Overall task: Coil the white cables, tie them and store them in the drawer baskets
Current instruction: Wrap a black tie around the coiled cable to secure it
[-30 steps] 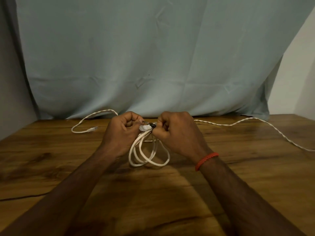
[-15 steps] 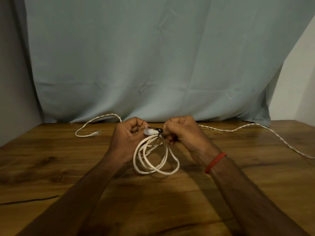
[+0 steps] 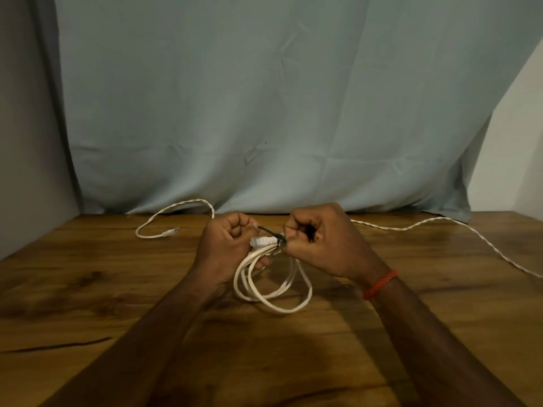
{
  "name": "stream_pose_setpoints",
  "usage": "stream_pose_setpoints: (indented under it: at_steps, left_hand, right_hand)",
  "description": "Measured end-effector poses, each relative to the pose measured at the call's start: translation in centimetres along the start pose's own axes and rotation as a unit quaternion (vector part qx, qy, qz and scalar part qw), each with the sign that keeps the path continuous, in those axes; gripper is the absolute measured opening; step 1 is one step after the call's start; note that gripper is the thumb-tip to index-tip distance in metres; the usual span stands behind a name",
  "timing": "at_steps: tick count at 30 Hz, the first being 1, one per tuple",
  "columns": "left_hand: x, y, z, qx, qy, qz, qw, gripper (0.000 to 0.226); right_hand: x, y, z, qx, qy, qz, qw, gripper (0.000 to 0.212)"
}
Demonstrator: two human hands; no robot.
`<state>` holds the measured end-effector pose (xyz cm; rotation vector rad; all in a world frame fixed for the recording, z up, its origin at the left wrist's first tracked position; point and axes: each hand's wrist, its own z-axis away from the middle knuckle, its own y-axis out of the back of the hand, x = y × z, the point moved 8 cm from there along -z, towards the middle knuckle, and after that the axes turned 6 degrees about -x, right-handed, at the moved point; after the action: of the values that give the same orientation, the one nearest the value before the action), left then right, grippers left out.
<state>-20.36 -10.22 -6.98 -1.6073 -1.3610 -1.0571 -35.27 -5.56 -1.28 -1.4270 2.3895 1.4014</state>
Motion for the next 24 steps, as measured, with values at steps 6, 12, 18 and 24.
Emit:
stream_pose_setpoints:
  at_steps: [6, 12, 18, 24]
  left_hand:
    - [0.1, -0.3, 0.1, -0.027, 0.019, 0.08, 0.996, 0.019]
    - [0.0, -0.5, 0.2, -0.021, 0.036, 0.172, 0.984, 0.029]
    - [-0.3, -1.3, 0.5, -0.044, 0.069, 0.2, 0.976, 0.021]
    - [-1.6, -1.3, -0.3, -0.065, 0.1, 0.244, 0.962, 0.041]
  right_hand:
    - [0.9, 0.3, 0.2, 0.049, -0.022, -0.053, 0.997, 0.008]
    - [0.6, -0.6, -0.1, 0.034, 0.011, -0.014, 0.999, 0.011]
    - [0.8, -2.9, 0.2, -0.06, -0.022, -0.058, 0.996, 0.037]
    - [0.6, -1.6, 0.0, 0.035, -0.011, -0.045, 0.998, 0.021]
